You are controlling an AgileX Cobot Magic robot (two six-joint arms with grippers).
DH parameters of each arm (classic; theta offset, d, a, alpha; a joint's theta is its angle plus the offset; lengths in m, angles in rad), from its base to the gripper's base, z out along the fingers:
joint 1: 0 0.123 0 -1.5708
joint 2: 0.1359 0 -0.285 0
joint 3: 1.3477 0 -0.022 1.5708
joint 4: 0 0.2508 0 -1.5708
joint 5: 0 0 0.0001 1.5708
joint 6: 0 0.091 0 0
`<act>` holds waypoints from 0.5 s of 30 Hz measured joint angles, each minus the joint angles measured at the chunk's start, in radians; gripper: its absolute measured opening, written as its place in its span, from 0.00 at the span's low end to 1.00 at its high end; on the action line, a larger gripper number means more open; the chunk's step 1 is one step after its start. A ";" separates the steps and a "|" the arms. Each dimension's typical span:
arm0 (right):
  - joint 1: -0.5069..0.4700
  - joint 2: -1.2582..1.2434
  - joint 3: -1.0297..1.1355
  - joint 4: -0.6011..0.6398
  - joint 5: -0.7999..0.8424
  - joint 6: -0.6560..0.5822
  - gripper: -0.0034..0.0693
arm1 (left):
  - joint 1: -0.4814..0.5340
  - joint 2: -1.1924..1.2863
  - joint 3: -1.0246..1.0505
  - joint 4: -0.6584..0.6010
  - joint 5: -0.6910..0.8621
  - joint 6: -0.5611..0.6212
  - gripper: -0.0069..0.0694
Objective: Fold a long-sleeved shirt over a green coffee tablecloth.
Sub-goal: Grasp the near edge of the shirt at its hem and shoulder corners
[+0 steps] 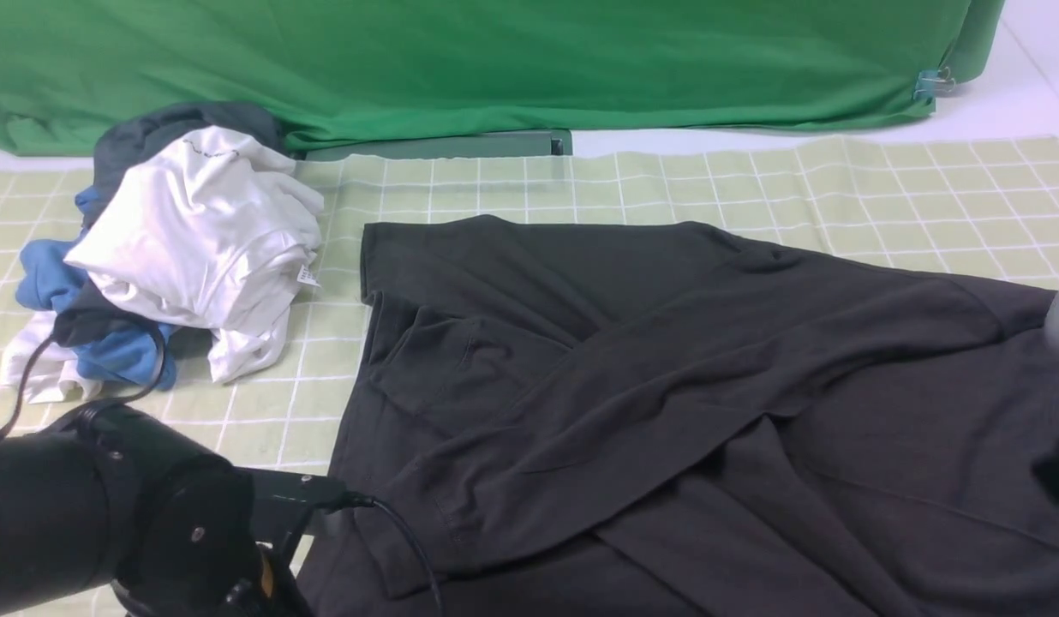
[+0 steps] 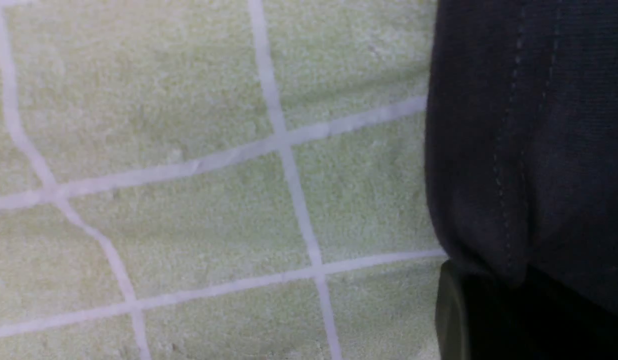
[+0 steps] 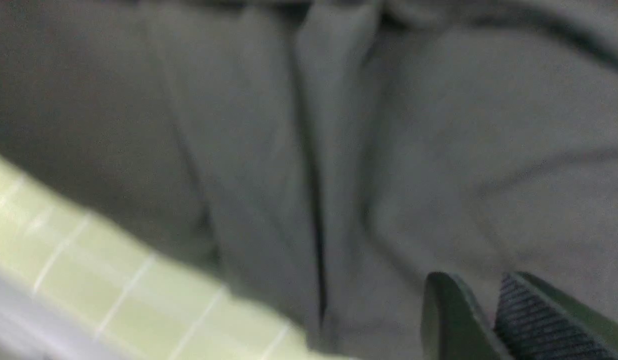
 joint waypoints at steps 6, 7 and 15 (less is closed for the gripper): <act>0.000 0.057 0.000 0.035 0.080 -0.070 0.26 | 0.000 -0.058 -0.009 -0.002 0.071 0.005 0.11; 0.000 0.067 0.000 0.054 0.090 -0.093 0.26 | 0.000 -0.099 -0.012 -0.002 0.101 0.003 0.11; 0.097 0.073 0.168 0.090 0.038 -0.147 0.28 | 0.000 -0.320 -0.019 0.023 0.267 -0.073 0.11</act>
